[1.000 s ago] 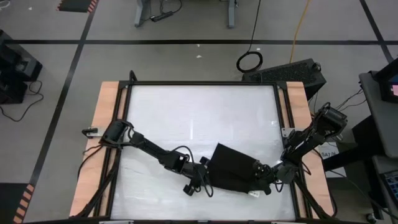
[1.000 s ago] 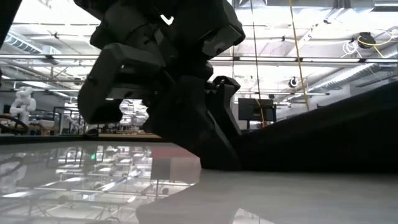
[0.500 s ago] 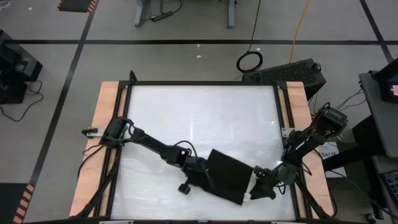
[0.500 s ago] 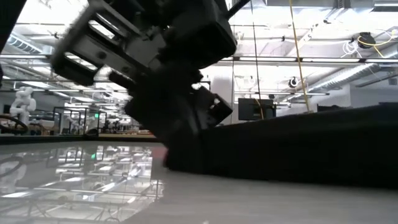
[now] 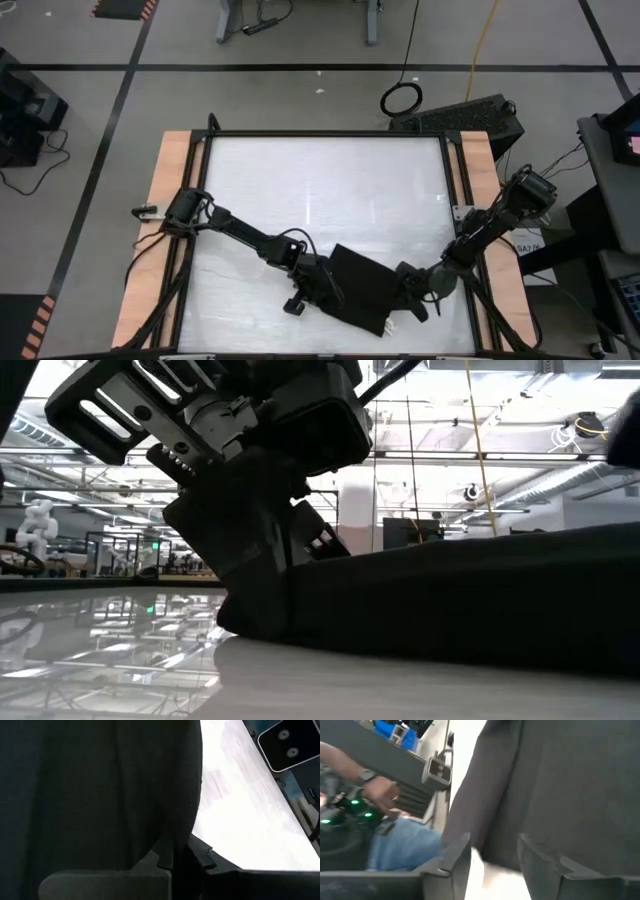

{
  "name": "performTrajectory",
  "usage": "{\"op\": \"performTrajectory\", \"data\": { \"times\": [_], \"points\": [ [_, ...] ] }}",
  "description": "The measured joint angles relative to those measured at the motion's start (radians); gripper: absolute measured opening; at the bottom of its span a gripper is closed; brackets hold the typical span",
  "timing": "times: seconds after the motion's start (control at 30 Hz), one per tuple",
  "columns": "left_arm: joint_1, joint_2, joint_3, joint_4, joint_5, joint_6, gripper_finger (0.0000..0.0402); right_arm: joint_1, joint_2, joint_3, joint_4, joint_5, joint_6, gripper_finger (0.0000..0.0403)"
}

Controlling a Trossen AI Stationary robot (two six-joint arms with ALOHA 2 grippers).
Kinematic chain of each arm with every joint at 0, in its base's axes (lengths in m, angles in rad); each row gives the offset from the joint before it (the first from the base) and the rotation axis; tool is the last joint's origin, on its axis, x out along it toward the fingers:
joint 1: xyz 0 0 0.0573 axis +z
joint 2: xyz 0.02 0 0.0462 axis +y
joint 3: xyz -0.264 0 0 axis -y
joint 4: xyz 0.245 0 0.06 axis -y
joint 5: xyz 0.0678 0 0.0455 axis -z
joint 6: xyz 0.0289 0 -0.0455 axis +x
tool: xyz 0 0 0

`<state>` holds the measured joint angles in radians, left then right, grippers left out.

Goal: Roll towel
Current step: Roll the towel

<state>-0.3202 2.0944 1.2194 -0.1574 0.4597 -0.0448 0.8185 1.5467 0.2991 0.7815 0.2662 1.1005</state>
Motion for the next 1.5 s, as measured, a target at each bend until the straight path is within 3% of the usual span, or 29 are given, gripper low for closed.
{"op": "performTrajectory", "data": {
  "times": [0.23,0.5,0.6,0.8,0.93,1.2,1.5],
  "points": [
    [0.0,0.0,-0.001,-0.003,0.005,-0.03,0.0013,-0.083,0.0,0.095,-0.162,-0.021,-0.29,0.0102],
    [-0.001,0.0,-0.001,-0.006,0.013,-0.075,0.0013,-0.153,0.0,0.284,-0.773,-0.079,-0.428,0.0067],
    [-0.001,0.0,-0.001,-0.006,0.014,-0.086,0.0013,-0.168,0.0,0.313,-0.869,-0.064,-0.455,0.0053],
    [0.017,0.0,-0.001,-0.007,0.013,-0.183,0.0013,-0.226,-0.005,0.29,-0.901,-0.062,-0.486,0.0023],
    [0.043,-0.001,-0.001,-0.013,0.008,-0.257,0.0013,-0.284,-0.004,0.281,-0.909,-0.063,-0.628,0.001],
    [0.108,-0.003,-0.001,-0.013,-0.063,-0.415,0.0013,-0.486,-0.003,0.28,-0.923,-0.056,-0.87,0.0006],
    [0.198,-0.004,-0.001,-0.031,-0.038,-0.473,0.0013,-0.713,-0.003,0.279,-0.925,-0.065,-1.05,0.0006]
  ]
}}
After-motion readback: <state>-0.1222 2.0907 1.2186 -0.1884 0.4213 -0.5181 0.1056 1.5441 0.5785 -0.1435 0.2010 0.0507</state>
